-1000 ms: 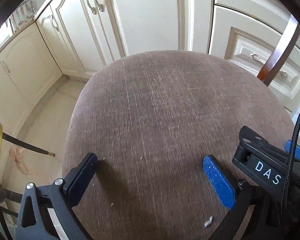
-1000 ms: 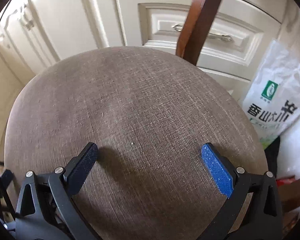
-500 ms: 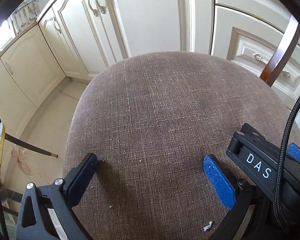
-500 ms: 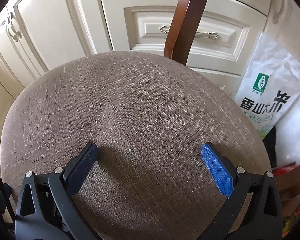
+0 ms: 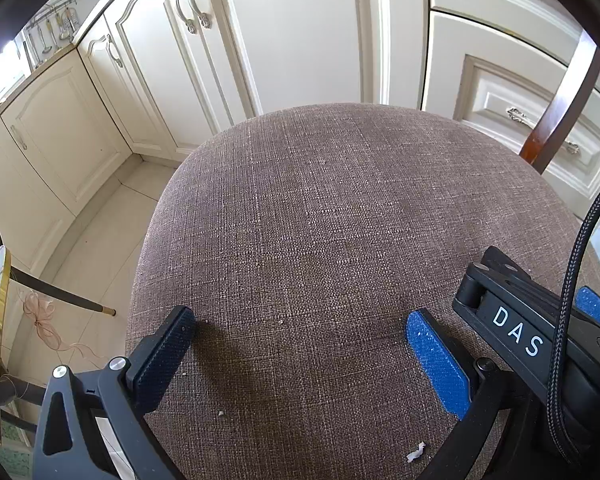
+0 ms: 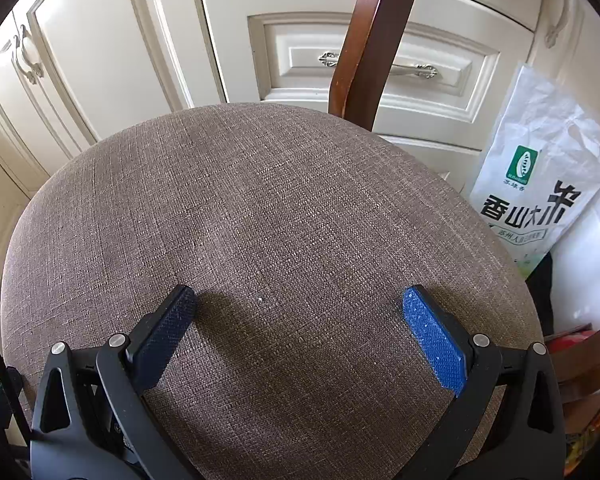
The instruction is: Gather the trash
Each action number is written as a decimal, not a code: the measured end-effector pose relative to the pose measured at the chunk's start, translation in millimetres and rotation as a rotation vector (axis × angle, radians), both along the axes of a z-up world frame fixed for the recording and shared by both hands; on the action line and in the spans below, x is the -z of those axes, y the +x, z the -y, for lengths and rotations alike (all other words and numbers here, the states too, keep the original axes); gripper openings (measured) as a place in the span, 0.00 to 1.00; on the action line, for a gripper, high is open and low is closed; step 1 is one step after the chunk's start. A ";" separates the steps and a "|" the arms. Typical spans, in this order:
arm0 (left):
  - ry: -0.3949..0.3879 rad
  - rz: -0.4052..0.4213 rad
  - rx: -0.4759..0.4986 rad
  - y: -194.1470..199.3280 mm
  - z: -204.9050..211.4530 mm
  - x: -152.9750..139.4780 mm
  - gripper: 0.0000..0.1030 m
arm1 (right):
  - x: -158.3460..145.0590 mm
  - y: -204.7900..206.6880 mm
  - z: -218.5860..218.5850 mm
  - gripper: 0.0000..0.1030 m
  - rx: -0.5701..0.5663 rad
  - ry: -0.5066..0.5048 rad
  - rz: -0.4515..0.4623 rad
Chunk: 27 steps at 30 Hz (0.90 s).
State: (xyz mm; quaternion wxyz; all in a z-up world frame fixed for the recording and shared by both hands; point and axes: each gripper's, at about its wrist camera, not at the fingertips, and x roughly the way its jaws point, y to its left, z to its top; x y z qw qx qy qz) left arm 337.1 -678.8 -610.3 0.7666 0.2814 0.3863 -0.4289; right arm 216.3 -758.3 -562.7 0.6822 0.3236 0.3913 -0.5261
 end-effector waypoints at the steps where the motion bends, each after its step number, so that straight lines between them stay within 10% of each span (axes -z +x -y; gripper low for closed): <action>1: 0.000 0.000 -0.001 -0.6 0.9 0.8 1.00 | 0.0 0.1 0.0 1.00 0.000 0.000 0.000; 27: 0.002 0.005 -0.010 -2.6 -0.9 -1.3 1.00 | -0.2 0.4 0.2 1.00 0.001 0.001 0.001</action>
